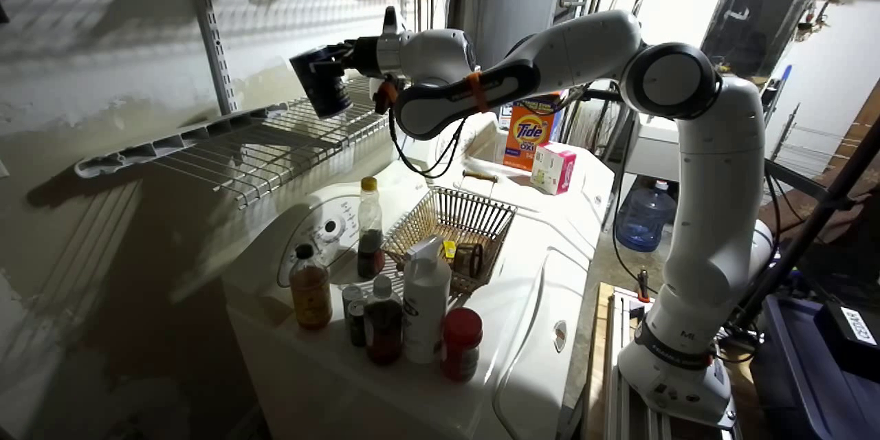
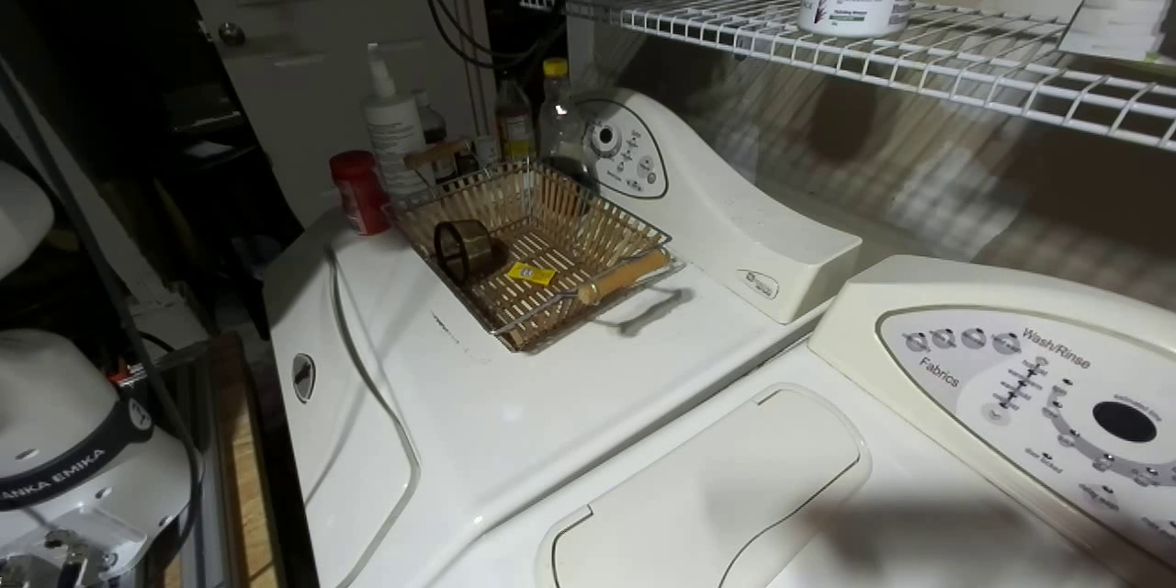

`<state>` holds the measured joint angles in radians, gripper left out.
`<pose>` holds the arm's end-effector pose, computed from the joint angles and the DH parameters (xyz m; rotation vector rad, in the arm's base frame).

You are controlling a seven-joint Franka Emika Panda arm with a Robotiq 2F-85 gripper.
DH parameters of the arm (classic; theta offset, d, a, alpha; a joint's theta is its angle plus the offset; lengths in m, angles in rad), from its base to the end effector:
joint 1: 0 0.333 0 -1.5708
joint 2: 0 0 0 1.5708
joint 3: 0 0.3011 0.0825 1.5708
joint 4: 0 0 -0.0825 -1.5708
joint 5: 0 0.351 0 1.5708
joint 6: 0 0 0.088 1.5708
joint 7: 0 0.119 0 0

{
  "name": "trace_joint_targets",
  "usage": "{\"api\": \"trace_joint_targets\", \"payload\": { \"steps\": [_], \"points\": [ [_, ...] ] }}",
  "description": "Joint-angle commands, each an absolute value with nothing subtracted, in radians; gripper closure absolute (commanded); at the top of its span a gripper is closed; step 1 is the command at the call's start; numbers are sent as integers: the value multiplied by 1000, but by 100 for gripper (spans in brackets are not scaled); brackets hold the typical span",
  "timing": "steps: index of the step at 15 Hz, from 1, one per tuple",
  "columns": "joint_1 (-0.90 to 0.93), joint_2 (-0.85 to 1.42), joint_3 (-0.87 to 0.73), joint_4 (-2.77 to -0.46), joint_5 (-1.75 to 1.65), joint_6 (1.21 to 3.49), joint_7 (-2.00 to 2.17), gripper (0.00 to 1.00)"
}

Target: Place the dark blue and white container right-side up.

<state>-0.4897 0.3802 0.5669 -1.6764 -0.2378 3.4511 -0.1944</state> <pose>0.6555 0.0054 0.5907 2.2729 0.4036 2.0619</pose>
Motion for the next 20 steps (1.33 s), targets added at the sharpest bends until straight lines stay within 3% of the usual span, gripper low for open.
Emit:
{"api": "trace_joint_targets", "payload": {
  "steps": [1, 8, 9, 10, 17, 20],
  "points": [
    [-445, 399, 511, -1665, -213, 3482, -216, 33],
    [-410, 418, 473, -1663, -217, 3508, -214, 33],
    [-417, 413, 479, -1667, -230, 3493, -212, 2],
    [-408, 404, 466, -1670, -222, 3490, -215, 0],
    [-301, 314, 318, -1692, -159, 3478, -296, 0],
    [-173, 270, 151, -1689, -220, 3454, -229, 0]
  ]
}}
